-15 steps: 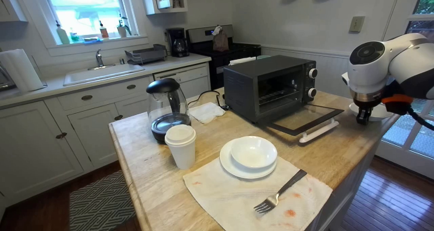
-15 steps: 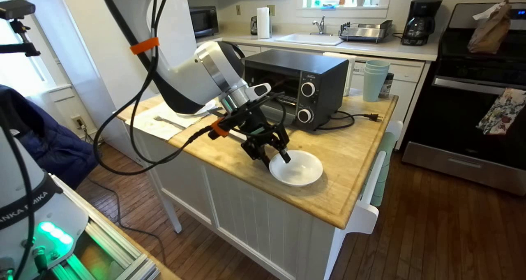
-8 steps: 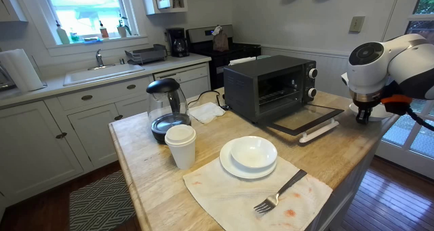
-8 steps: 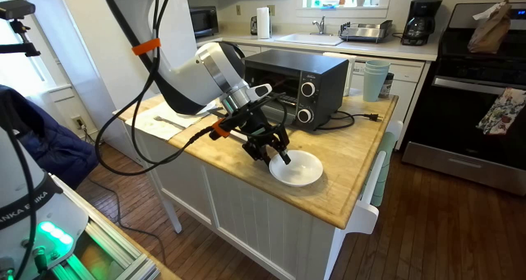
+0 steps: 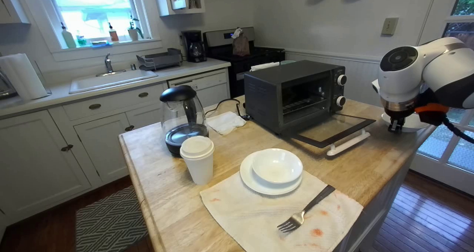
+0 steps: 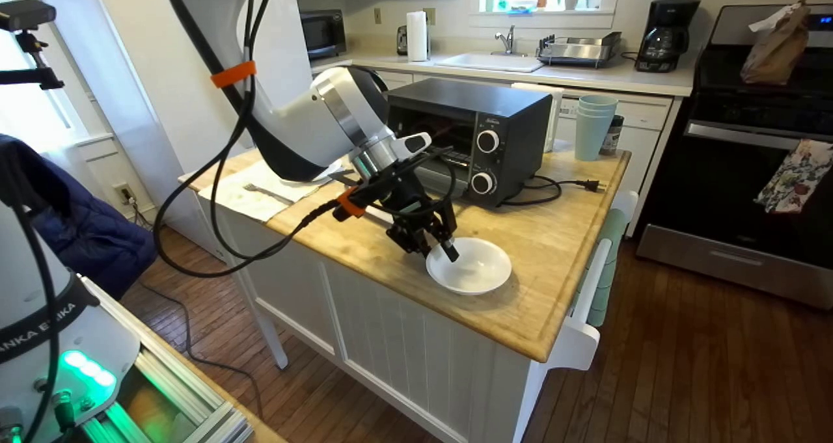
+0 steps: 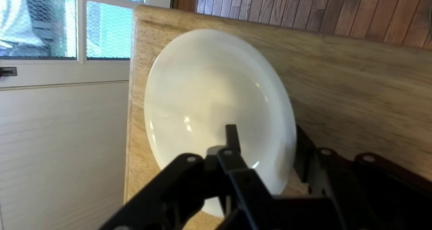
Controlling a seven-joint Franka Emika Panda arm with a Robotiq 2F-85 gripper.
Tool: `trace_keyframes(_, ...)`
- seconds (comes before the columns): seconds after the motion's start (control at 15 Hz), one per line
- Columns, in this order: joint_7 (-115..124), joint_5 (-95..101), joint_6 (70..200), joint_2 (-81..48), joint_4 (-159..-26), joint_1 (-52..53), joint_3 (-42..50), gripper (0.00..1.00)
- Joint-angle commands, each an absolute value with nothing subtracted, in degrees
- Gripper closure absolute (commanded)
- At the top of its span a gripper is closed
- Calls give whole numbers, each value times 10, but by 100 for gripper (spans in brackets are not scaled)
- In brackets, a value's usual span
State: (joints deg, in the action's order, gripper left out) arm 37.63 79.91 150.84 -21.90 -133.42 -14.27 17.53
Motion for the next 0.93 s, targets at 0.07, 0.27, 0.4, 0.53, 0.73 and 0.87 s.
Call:
trace_keyframes(0.07, 379, 798, 1515, -234, -1317, -157, 165, 64)
trace_keyframes(0.27, 378, 795, 1514, -235, -1316, -157, 164, 68)
trace_keyframes(0.4, 378, 793, 1513, -236, -1314, -157, 163, 75)
trace_keyframes(0.53, 378, 792, 1513, -237, -1312, -157, 163, 81)
trace_keyframes(0.73, 377, 792, 1513, -239, -1310, -157, 162, 81)
trace_keyframes(0.87, 377, 792, 1514, -240, -1309, -157, 161, 82)
